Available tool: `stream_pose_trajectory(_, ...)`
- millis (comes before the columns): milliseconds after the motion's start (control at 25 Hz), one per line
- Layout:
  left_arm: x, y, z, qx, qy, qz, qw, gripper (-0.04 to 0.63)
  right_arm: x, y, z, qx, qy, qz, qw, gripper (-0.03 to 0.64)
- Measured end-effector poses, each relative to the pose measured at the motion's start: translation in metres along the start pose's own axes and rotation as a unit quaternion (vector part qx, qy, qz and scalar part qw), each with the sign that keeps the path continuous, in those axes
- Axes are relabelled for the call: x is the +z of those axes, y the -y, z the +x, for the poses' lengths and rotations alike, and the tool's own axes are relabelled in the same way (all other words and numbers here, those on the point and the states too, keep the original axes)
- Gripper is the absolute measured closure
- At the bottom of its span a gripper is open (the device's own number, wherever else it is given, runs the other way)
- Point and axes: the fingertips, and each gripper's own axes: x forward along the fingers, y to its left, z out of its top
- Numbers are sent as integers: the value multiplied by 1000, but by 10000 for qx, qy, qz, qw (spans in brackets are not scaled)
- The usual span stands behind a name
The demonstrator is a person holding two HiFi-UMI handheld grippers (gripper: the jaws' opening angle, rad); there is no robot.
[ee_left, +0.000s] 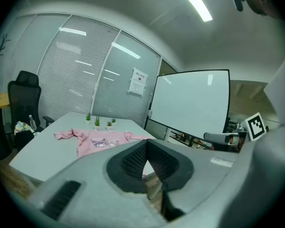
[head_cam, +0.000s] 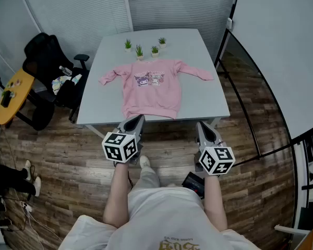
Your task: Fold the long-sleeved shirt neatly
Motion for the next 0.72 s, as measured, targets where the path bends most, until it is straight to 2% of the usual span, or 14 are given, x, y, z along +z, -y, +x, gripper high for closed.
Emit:
stream_pose_trajectory(320, 1, 6, 5, -25, -61, 31, 10000, 589, -2, 9, -1, -49, -46, 37, 10000, 607)
stream_pose_trajectory(440, 1, 10, 6, -104, 25, -55, 9999, 589, 2, 15, -4, -55, 226, 265, 9994, 607)
stream_pose_trajectory(480, 1, 11, 7, -190, 81, -156, 9997, 537, 4, 16, -4, 5, 330, 413, 9986, 607)
stream_pose_trajectory(520, 1, 13, 10, -293, 109, -280, 9991, 339, 4, 18, -3, 103, 354, 573, 9977, 587)
stream_pose_trajectory(560, 0, 14, 13, -369, 100, -385, 9985, 239, 3, 20, -1, 201, 311, 728, 9967, 471)
stream_pose_trajectory(600, -1, 14, 16, -394, 72, -430, 9983, 236, 1, 23, 2, 248, 253, 861, 9957, 389)
stream_pose_trajectory(640, -2, 14, 19, -383, 35, -407, 9984, 236, -1, 27, 4, 230, 215, 959, 9949, 359)
stream_pose_trajectory(720, -3, 12, 26, -354, -49, -256, 9990, 238, -3, 35, 8, 155, 176, 1064, 9941, 353)
